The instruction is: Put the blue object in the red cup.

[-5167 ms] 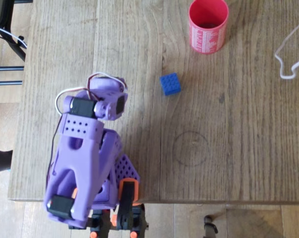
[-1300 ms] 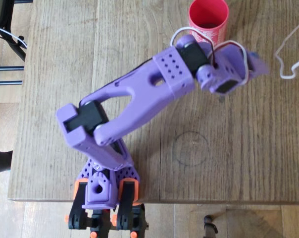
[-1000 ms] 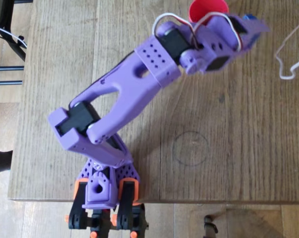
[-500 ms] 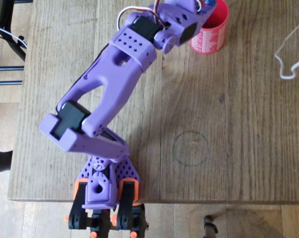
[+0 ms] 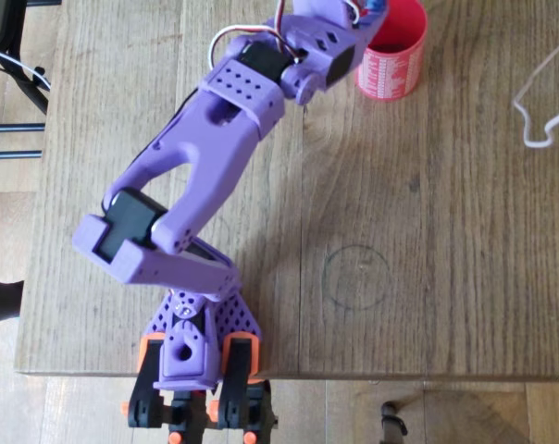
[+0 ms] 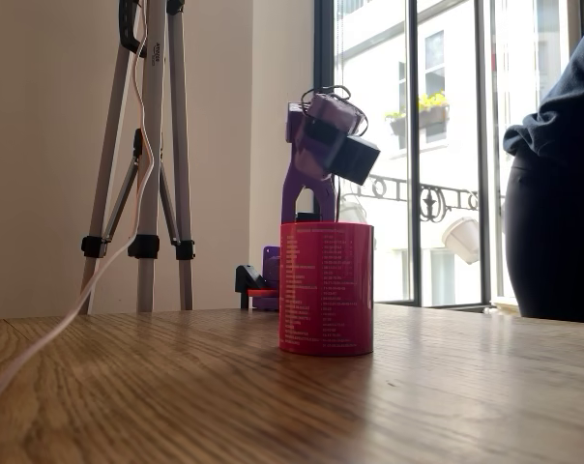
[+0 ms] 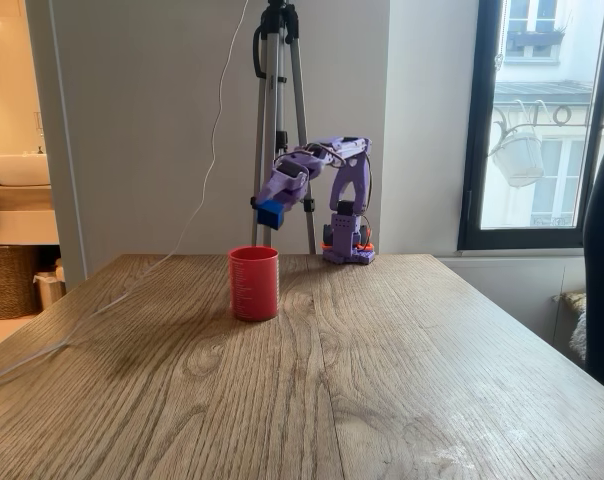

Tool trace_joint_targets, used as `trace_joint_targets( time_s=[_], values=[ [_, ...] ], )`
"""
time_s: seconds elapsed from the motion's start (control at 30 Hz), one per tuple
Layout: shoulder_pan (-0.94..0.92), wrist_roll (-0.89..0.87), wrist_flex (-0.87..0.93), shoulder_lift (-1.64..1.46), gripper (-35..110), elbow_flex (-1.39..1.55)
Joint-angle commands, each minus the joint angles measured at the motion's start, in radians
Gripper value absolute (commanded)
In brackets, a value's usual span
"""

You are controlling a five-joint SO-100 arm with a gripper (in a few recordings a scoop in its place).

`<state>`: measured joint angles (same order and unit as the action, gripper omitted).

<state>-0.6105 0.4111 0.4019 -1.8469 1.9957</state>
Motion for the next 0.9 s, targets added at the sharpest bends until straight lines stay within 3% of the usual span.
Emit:
trace_joint_targets(
  time_s=[0.0,0.37,0.43,0.47,0.87],
  values=[
    [-0.015,0.000,0.011,-0.057,44,-0.015],
    [-0.035,-0.014,0.043,-0.054,47,-0.015],
    [-0.035,-0.009,0.044,-0.055,35,-0.017],
    [-0.032,0.002,0.044,-0.055,1,-0.021],
    [-0.029,0.005,0.037,-0.086,1,-0.021]
  ],
)
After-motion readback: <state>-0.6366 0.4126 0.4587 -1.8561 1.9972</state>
